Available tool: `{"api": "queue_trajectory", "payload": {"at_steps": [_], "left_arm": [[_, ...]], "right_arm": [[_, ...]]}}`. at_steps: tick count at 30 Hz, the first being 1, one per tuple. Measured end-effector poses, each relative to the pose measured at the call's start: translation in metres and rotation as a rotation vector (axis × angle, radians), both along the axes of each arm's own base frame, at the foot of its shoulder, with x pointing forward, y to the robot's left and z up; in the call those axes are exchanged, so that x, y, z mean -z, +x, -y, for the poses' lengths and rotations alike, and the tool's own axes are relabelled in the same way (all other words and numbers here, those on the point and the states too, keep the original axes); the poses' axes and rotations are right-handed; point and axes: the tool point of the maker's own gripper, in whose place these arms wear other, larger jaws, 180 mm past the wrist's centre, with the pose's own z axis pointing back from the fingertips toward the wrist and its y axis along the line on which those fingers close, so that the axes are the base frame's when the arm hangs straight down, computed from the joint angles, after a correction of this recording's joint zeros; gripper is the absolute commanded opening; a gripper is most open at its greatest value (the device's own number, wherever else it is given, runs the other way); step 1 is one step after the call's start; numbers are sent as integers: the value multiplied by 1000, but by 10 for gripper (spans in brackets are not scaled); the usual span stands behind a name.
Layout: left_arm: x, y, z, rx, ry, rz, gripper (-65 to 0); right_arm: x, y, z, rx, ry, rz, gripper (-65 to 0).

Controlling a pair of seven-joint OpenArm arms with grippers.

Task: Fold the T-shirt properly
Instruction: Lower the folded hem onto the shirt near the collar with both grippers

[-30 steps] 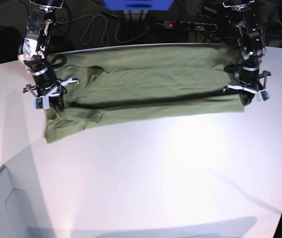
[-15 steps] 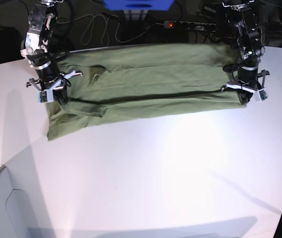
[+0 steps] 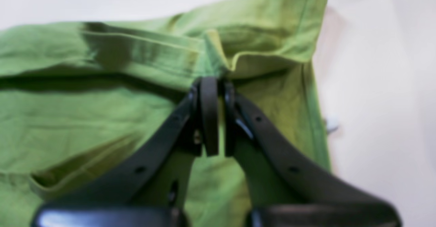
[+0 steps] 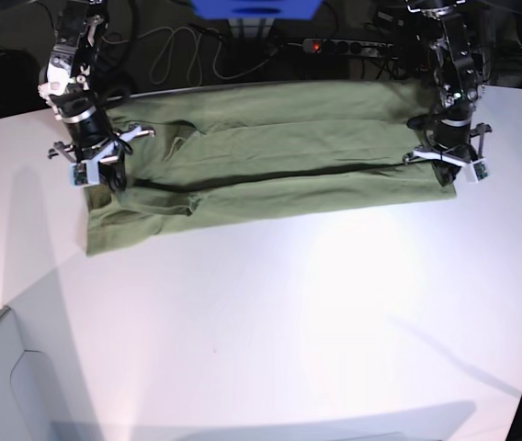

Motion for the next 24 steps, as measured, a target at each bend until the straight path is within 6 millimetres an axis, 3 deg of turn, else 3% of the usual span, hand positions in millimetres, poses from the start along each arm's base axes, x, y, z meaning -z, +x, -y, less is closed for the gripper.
{"api": "queue_trajectory", "payload": {"at_steps": [6, 13, 16, 22, 24], "left_arm": [[0, -1, 0, 0, 0, -1, -650], [0, -1, 0, 1, 0, -1, -650], [0, 0, 0, 1, 0, 0, -650], [-1, 0, -1, 0, 2, 2, -646], [-4, 0, -1, 0, 5, 6, -566]], "right_arm": [[14, -5, 1, 7, 10, -39, -635], [11, -5, 2, 6, 5, -35, -345], [-8, -3, 2, 0, -12, 16, -267], [-41, 13, 2, -11, -37, 109, -255], [-46, 24, 6, -17, -54, 122, -255]]}}
